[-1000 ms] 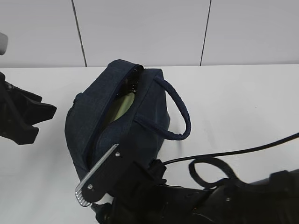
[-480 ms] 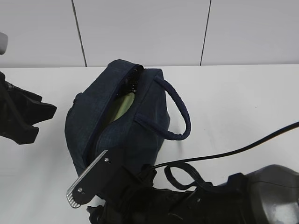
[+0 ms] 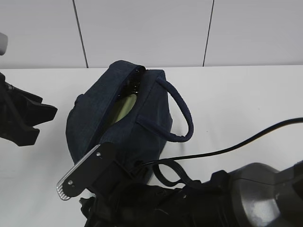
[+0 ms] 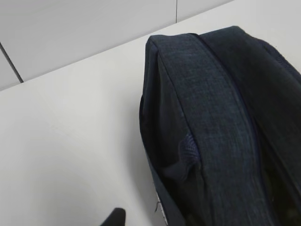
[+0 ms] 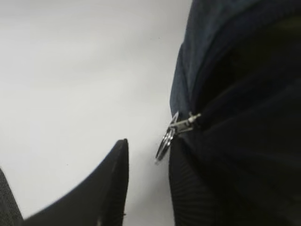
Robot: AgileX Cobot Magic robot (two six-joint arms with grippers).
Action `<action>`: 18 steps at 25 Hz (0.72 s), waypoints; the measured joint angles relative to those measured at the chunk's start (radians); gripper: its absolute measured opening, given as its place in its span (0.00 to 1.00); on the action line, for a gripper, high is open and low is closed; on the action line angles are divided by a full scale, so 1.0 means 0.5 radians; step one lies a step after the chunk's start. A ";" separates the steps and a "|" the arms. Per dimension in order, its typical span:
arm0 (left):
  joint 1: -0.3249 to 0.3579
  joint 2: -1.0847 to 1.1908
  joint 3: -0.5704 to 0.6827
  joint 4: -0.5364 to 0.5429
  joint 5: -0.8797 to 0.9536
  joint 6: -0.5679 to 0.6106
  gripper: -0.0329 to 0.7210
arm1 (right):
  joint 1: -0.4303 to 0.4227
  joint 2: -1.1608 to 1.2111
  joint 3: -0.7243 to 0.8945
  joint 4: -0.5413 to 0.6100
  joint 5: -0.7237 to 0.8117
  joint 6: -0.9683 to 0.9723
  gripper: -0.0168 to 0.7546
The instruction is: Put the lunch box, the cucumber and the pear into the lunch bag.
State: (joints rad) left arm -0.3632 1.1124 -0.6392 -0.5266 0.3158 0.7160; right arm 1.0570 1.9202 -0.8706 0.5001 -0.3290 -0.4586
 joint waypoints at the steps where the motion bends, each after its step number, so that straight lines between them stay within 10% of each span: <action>1: 0.000 0.000 0.000 0.000 0.000 0.000 0.36 | 0.000 0.000 0.000 0.010 0.000 0.000 0.36; 8: 0.000 0.000 0.000 0.000 0.000 0.000 0.36 | 0.000 0.010 0.000 0.305 -0.049 -0.218 0.03; 18: 0.000 0.000 0.000 0.000 0.000 0.000 0.36 | 0.000 -0.059 0.000 0.455 0.099 -0.393 0.02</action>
State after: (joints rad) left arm -0.3632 1.1124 -0.6392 -0.5266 0.3158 0.7160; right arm 1.0570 1.8905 -0.8706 0.7276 -0.2795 -0.6553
